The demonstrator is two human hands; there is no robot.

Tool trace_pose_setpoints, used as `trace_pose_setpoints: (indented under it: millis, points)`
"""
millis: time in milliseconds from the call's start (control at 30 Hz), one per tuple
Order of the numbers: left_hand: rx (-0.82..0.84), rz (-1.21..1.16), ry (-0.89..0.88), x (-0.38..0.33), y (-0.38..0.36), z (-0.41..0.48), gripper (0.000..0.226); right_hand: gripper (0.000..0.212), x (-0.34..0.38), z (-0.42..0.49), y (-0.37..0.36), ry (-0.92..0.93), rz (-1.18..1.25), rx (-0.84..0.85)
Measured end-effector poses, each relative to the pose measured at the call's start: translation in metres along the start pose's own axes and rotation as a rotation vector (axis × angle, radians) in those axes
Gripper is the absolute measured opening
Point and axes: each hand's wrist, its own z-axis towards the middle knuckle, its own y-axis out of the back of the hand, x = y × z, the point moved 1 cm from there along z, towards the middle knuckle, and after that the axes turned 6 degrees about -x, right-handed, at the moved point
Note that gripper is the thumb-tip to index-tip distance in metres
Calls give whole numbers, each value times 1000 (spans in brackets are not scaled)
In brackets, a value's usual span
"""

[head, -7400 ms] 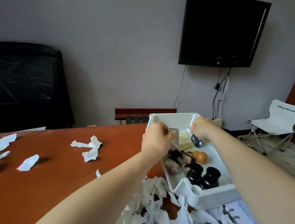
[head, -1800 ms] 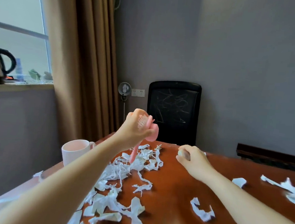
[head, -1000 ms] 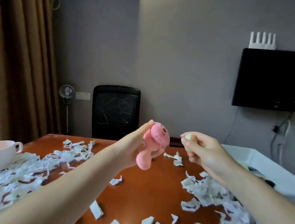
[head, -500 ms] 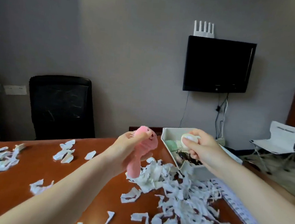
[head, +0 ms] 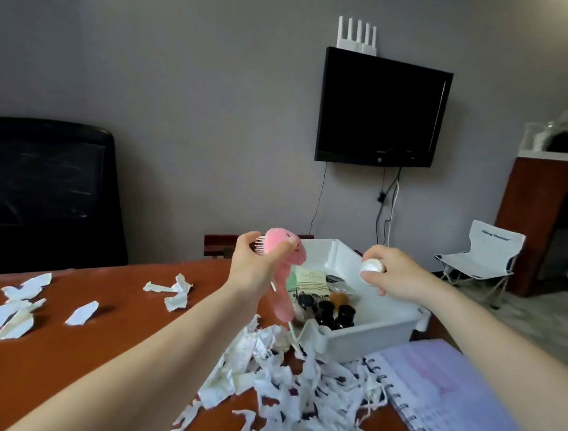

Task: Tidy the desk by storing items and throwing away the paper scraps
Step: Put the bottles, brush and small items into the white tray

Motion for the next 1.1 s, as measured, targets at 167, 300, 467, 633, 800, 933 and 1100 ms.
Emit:
trace_pose_setpoints:
  millis: [167, 300, 467, 633, 800, 933, 1100]
  points:
    - [-8, -44, -39, -3, -21, 25, 74, 15, -10, 27, -14, -13, -136, 76]
    - [65, -33, -52, -4, -41, 40, 53, 12, -10, 39, -24, -6, -270, 183]
    - [111, 37, -7, 8, -64, 48, 59, 27, -17, 45, -31, -129, -412, 320]
    - [84, 63, -4, 23, -66, 55, 60, 36, -28, 57, -46, -233, -411, 343]
    - [74, 69, 21, 26, -59, 52, 47, 39, -27, 66, -50, -247, -450, 358]
    - [78, 74, 36, 29, -53, 53, 59, 44, -21, 68, -49, -239, -573, 338]
    - [70, 102, 24, 28, -47, 53, 75, 16, -22, 66, -54, -244, -668, 279]
